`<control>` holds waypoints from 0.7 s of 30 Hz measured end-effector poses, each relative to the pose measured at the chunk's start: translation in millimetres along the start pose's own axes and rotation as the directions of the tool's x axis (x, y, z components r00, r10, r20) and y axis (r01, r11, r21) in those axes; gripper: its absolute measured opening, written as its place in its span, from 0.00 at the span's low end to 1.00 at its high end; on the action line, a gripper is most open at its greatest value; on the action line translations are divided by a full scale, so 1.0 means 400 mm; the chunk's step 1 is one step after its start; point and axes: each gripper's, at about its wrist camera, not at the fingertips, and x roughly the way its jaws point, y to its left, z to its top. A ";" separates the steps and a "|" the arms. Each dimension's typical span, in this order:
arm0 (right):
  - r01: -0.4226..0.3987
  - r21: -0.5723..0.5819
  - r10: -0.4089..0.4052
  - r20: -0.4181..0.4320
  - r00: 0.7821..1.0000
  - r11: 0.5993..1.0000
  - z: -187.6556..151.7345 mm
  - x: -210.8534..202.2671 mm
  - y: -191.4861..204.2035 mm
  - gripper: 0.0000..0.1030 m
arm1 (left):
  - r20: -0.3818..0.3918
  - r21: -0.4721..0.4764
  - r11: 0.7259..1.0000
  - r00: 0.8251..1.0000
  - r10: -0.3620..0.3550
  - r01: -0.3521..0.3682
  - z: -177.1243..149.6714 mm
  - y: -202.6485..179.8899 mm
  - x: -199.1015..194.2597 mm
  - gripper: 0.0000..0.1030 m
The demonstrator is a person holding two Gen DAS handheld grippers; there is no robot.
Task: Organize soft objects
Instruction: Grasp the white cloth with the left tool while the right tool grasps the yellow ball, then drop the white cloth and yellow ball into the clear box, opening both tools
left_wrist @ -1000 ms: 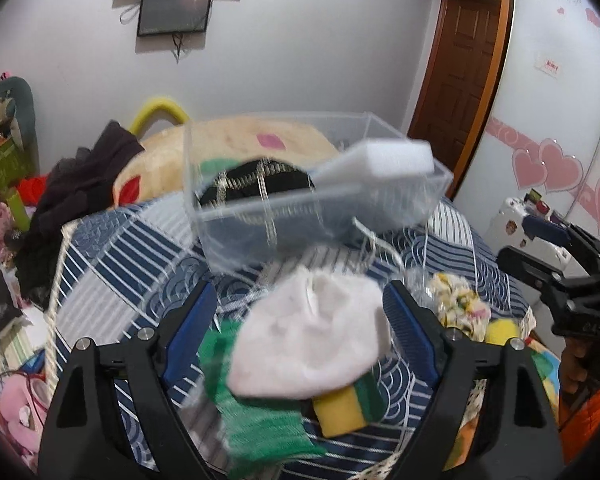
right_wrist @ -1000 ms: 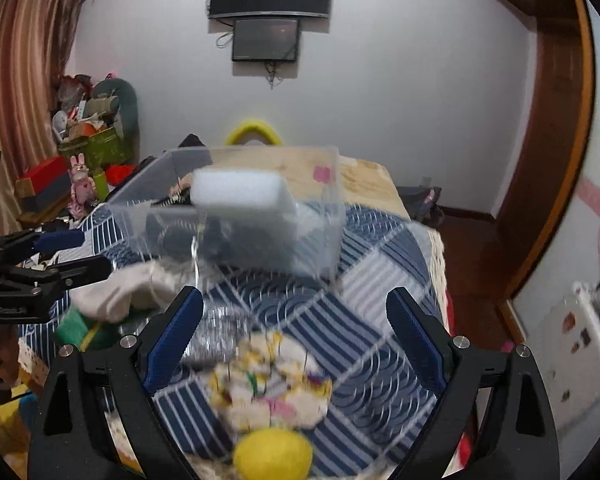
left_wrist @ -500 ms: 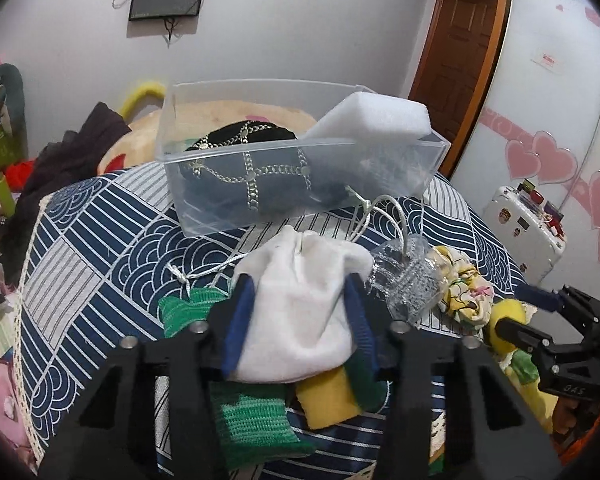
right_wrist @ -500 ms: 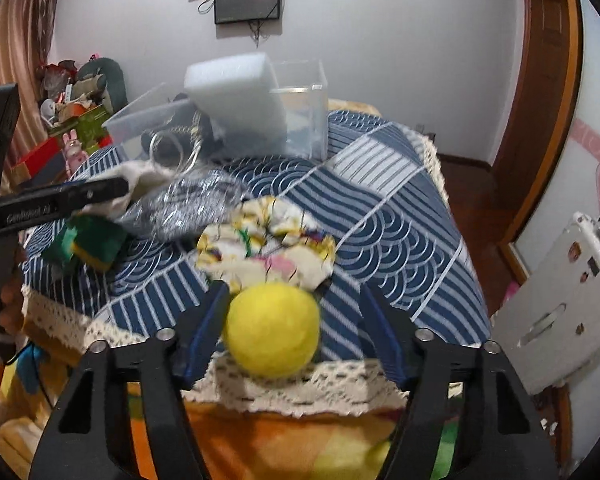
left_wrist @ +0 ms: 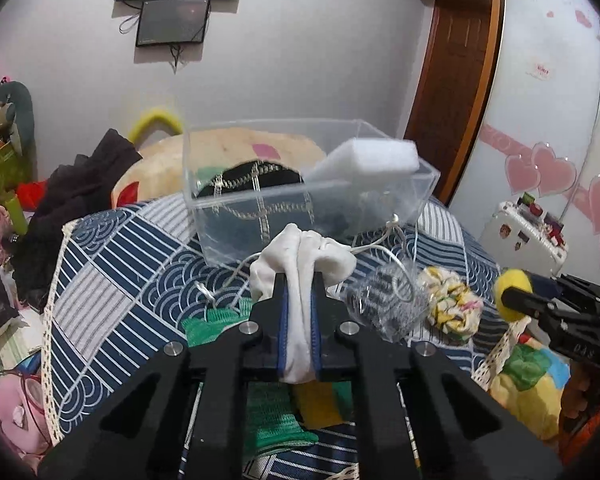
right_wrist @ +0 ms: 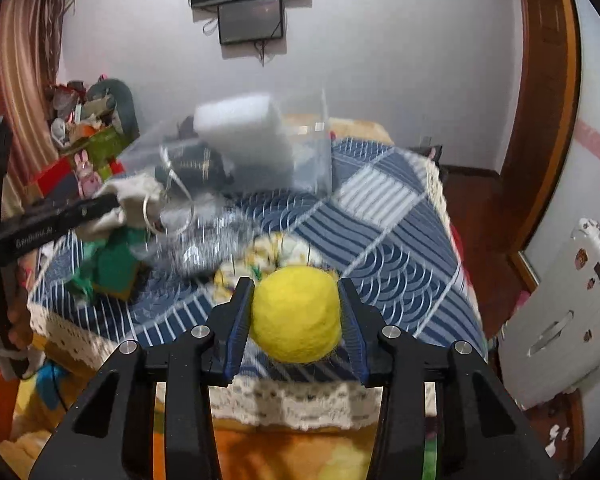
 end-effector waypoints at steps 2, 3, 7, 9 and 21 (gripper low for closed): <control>0.005 -0.002 -0.005 0.030 1.000 1.000 0.024 -0.004 0.000 0.38 | 0.020 -0.009 1.000 1.000 0.000 0.001 0.012 0.004 -0.014 0.08; 0.005 -0.004 -0.005 0.044 0.999 1.000 0.035 -0.005 0.000 0.38 | 0.034 -0.013 1.000 0.999 0.002 -0.002 0.020 0.006 -0.022 0.08; -0.003 -0.010 0.004 0.093 0.996 1.000 0.083 0.000 0.005 0.38 | 0.084 -0.020 1.000 0.996 0.006 -0.004 0.051 0.012 -0.051 0.08; -0.008 -0.007 0.009 0.116 0.993 1.000 0.109 0.006 0.008 0.38 | 0.112 -0.026 1.000 0.994 0.011 -0.008 0.070 0.014 -0.064 0.08; -0.006 -0.018 0.008 0.163 0.987 1.000 0.227 0.081 0.036 0.38 | 0.209 -0.058 0.998 0.977 0.040 -0.028 0.173 0.037 -0.052 0.08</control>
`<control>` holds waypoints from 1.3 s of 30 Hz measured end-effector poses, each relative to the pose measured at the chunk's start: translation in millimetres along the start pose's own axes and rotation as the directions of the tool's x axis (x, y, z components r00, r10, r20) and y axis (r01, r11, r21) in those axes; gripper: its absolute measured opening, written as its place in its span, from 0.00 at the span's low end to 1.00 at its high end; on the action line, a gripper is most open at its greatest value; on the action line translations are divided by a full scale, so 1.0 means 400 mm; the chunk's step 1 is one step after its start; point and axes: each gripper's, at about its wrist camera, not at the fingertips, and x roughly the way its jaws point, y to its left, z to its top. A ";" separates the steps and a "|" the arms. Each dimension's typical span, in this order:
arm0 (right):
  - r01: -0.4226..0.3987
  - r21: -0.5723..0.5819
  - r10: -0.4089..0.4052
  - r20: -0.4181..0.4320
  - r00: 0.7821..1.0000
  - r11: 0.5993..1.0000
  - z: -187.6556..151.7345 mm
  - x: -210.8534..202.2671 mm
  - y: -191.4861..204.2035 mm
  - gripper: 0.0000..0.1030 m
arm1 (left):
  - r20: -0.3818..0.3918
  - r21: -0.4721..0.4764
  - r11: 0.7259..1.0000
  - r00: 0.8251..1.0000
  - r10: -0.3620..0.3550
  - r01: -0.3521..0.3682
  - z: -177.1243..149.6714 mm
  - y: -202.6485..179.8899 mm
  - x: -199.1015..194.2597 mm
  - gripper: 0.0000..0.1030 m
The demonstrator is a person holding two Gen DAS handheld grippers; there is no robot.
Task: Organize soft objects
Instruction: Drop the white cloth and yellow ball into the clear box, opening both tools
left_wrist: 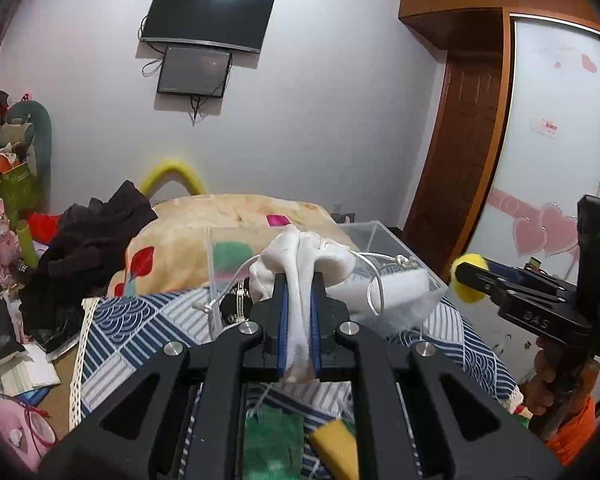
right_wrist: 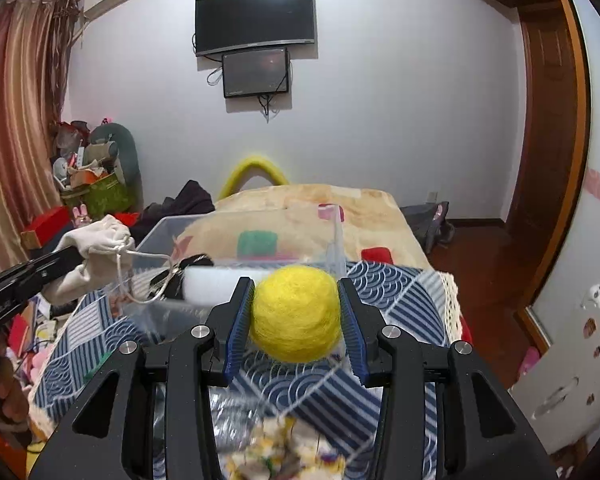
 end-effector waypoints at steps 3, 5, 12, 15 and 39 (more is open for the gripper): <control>0.008 -0.004 -0.008 -0.018 1.000 1.000 0.014 0.035 0.001 0.38 | 0.004 0.010 1.000 1.000 0.016 -0.016 0.009 -0.002 0.031 0.08; 0.020 -0.012 -0.020 -0.029 0.999 1.000 0.024 0.058 0.002 0.38 | -0.002 0.020 0.999 1.000 0.027 -0.027 0.011 -0.002 0.055 0.08; 0.016 -0.020 -0.017 -0.082 0.996 1.000 0.026 0.110 0.005 0.38 | -0.084 0.021 0.999 0.996 0.034 -0.032 0.007 0.006 0.169 0.08; 0.021 -0.038 -0.025 -0.100 0.995 0.999 0.022 0.125 0.010 0.38 | -0.114 0.028 0.999 0.993 0.043 -0.040 -0.004 0.008 0.201 0.08; -0.027 -0.127 0.020 -0.055 0.998 0.991 0.032 0.018 0.042 0.72 | -0.110 0.070 0.998 0.994 0.002 0.006 -0.007 -0.026 0.091 0.62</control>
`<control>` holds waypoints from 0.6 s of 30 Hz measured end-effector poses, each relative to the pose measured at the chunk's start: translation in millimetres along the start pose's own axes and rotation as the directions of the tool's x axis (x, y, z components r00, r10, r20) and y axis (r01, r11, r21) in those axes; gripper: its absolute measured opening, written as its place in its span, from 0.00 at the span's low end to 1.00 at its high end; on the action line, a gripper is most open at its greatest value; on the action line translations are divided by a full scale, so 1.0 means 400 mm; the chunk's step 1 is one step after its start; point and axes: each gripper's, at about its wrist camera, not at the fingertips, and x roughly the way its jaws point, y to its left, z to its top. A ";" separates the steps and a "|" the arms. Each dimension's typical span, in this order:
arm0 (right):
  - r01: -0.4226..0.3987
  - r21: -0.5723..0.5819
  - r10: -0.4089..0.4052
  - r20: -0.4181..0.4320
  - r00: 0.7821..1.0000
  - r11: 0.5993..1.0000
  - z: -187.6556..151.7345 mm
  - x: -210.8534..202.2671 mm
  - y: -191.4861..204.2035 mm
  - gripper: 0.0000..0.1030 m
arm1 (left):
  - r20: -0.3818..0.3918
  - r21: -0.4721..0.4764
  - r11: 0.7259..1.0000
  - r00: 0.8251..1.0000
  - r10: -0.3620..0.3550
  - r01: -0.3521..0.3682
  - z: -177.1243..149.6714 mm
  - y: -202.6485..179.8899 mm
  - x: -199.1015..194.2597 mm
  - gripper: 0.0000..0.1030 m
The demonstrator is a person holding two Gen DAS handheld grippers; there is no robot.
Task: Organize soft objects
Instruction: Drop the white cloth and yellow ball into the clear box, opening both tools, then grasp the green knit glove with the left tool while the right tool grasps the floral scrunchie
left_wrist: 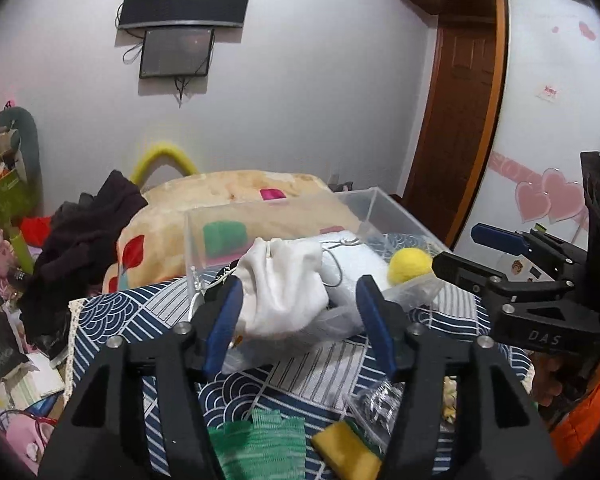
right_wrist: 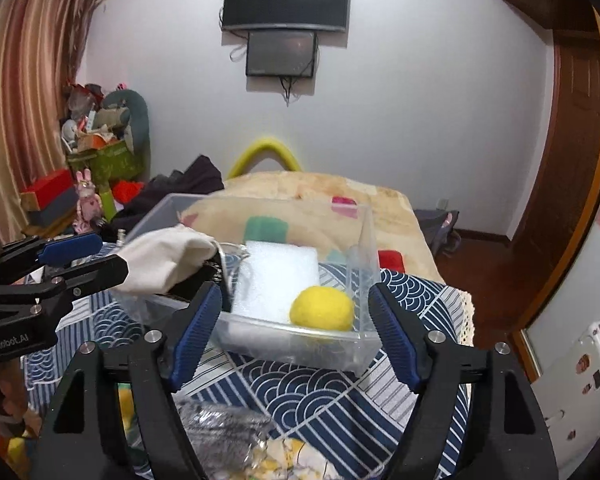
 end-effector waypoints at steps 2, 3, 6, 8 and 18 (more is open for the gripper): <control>-0.002 -0.005 0.002 0.016 1.000 1.000 -0.006 -0.023 0.003 0.75 | 0.008 0.009 1.000 1.000 -0.003 0.003 -0.004 -0.003 -0.023 0.66; -0.005 -0.007 0.005 0.020 1.000 1.000 -0.009 -0.027 0.007 0.76 | 0.014 0.014 1.000 1.000 0.001 -0.001 -0.008 -0.004 -0.036 0.68; -0.001 -0.021 0.002 0.028 1.000 1.000 -0.025 -0.045 0.016 0.77 | 0.019 0.023 1.000 1.000 0.014 -0.014 -0.025 -0.006 -0.064 0.74; 0.003 -0.033 -0.002 0.027 1.000 0.999 -0.044 -0.055 0.025 0.77 | 0.011 0.026 0.999 1.000 0.020 -0.020 -0.039 -0.005 -0.075 0.77; 0.000 -0.024 -0.002 -0.105 0.995 1.000 -0.169 -0.035 0.031 0.79 | -0.088 0.021 0.998 0.994 0.067 -0.066 -0.178 0.015 -0.103 0.83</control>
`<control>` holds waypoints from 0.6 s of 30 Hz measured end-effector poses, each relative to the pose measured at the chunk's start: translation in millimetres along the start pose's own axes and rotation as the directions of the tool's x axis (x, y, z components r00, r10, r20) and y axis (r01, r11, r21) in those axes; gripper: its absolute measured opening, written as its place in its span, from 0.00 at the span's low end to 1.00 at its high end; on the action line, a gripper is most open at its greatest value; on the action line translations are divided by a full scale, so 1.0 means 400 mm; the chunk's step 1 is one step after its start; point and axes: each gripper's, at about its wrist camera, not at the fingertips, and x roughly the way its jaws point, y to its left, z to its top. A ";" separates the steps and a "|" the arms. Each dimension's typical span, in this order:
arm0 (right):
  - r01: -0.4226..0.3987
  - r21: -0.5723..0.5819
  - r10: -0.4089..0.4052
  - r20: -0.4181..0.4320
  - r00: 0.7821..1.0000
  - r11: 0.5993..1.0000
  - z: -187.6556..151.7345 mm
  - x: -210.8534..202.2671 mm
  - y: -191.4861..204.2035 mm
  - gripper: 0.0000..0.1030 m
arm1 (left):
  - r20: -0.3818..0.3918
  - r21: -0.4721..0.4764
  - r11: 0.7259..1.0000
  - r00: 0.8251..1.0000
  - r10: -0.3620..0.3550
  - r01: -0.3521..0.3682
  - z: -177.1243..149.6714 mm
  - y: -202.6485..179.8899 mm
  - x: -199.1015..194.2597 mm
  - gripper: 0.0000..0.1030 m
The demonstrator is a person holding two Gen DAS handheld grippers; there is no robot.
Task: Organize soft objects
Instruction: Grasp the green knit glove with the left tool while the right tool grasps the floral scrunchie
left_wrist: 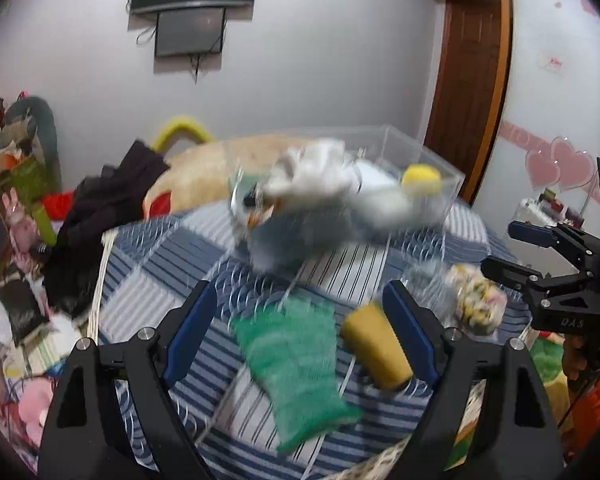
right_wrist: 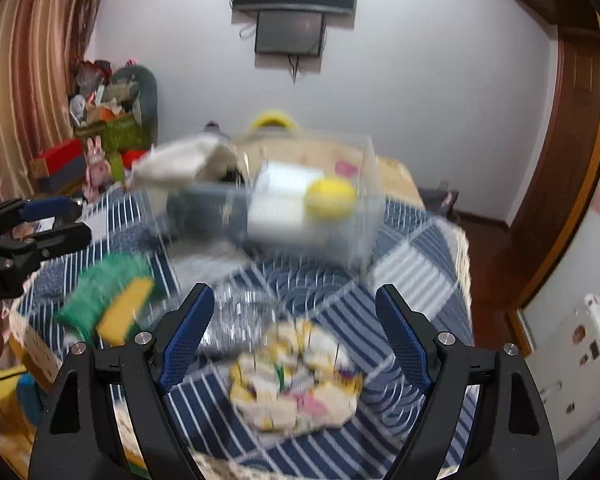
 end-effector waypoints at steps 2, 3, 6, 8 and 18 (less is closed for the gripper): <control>-0.003 0.012 0.003 -0.036 0.999 1.000 -0.022 0.015 -0.002 0.79 | -0.030 -0.015 1.000 1.000 0.000 -0.001 -0.023 0.008 0.010 0.83; 0.001 0.017 0.000 -0.049 0.999 1.000 -0.030 0.022 -0.003 0.79 | -0.047 -0.026 1.000 0.999 -0.003 0.002 -0.036 0.012 0.016 0.83; 0.009 0.040 -0.005 -0.094 0.996 0.999 -0.063 0.046 -0.010 0.79 | -0.093 -0.048 0.999 0.996 -0.006 0.002 -0.071 0.017 0.037 0.83; 0.007 0.056 -0.001 -0.117 0.993 0.998 -0.078 0.060 -0.016 0.79 | -0.115 -0.057 0.998 0.993 -0.009 0.002 -0.085 0.023 0.051 0.83; -0.031 0.127 0.049 -0.140 0.989 0.991 -0.118 0.070 -0.047 0.79 | -0.157 -0.066 0.998 0.988 0.004 -0.014 -0.142 0.019 0.102 0.57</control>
